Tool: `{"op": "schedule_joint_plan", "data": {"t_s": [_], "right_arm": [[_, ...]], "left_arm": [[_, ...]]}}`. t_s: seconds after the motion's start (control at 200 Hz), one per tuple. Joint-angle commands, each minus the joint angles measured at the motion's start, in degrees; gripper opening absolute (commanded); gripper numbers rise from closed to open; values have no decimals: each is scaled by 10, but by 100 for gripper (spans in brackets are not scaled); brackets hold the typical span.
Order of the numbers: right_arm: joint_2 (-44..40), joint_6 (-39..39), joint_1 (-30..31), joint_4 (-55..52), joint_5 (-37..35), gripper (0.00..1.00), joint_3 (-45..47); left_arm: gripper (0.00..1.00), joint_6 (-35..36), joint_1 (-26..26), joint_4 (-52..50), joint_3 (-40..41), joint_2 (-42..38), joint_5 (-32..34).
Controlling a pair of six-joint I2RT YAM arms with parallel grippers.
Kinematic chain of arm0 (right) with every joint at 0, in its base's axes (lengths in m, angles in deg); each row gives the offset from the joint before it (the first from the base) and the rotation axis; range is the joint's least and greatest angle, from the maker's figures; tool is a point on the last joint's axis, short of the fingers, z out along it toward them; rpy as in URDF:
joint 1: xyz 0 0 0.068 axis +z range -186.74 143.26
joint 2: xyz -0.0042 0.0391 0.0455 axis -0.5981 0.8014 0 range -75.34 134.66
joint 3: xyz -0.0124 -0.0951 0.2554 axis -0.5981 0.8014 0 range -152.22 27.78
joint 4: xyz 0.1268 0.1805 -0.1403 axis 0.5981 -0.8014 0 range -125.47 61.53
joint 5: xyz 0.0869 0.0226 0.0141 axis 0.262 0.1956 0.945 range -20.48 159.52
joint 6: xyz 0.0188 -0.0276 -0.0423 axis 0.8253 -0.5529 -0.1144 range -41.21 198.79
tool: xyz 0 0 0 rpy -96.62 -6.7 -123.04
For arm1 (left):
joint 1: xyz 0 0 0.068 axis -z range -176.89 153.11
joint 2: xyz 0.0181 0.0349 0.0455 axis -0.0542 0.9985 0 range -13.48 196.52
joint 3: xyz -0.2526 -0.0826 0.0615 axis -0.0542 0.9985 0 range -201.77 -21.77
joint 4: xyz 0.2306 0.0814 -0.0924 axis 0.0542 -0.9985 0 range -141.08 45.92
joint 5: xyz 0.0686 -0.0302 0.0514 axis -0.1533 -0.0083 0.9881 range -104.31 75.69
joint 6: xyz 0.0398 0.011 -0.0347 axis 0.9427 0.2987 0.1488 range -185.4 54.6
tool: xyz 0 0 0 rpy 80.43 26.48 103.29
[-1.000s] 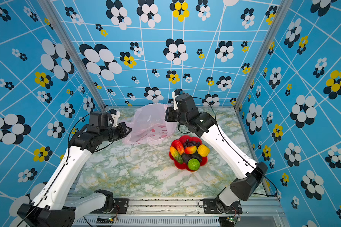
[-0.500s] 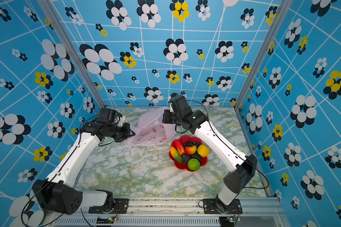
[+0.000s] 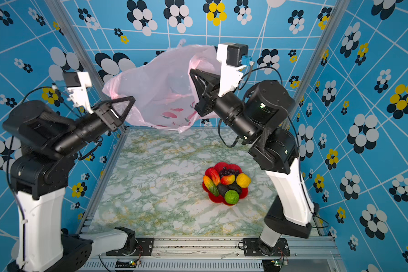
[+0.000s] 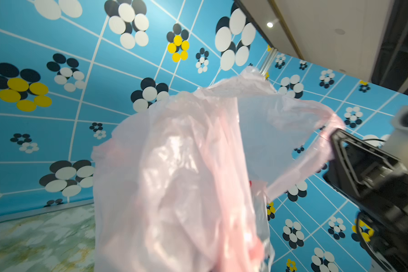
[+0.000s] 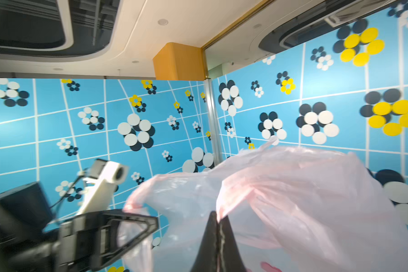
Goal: Place the fruits into the plastic bag
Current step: Shake the plastic bag at the top-center of the table, then place the plastic bag at the top-center of the table.
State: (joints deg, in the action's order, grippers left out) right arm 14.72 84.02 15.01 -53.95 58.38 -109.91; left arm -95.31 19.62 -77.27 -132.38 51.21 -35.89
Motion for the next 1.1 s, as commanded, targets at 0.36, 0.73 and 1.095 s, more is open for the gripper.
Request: {"op": "schedule_joint_plan", "data": {"t_s": [0.36, 0.73, 1.095], "right_arm": [[-2, 252, -74, 19, -18, 0, 539], [32, 251, -91, 8, 9, 0, 526], [40, 219, -167, -1, 15, 0, 493]], "left_arm": [[0, -45, -105, -69, 586, -14, -64], [0, -81, -80, -28, 577, -10, -82], [0, -169, -13, 69, 589, -65, -41]]}}
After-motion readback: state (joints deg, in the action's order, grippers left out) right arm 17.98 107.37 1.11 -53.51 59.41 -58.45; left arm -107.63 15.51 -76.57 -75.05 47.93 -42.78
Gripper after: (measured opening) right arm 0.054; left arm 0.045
